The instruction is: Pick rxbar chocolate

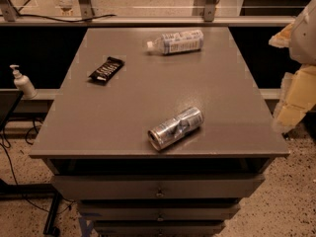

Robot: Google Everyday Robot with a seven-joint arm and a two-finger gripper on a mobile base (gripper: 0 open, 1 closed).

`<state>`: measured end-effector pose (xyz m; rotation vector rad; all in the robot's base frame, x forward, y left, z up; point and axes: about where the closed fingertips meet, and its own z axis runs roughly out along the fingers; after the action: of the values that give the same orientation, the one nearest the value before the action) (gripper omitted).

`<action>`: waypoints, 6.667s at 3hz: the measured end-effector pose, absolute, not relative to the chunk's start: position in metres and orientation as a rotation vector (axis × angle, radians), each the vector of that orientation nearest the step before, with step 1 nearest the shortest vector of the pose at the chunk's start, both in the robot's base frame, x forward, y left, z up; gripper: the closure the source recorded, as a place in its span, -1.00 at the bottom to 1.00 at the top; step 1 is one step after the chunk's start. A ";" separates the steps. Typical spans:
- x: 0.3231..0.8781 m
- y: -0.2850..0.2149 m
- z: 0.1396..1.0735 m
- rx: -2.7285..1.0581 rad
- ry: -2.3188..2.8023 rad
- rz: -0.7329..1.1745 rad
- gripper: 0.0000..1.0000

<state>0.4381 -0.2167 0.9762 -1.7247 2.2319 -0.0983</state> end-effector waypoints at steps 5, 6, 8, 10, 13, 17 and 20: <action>0.554 -0.097 0.937 -1.940 1.696 -0.040 -1.00; 0.594 -0.053 0.916 -1.966 1.623 -0.019 -1.00; 0.595 -0.053 0.920 -1.976 1.598 0.000 -1.00; 0.632 0.005 0.907 -2.126 1.419 0.065 -1.00; 0.678 0.082 0.868 -2.356 1.332 0.034 -1.00; 0.709 0.138 0.826 -2.583 1.208 0.029 -0.19; 0.710 0.128 0.835 -2.595 1.218 0.002 1.00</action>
Offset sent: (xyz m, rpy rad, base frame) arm 0.0241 0.0237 -0.0049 0.0340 -0.0679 0.0866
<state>0.7098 0.1278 0.8351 -2.5951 1.2180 0.0025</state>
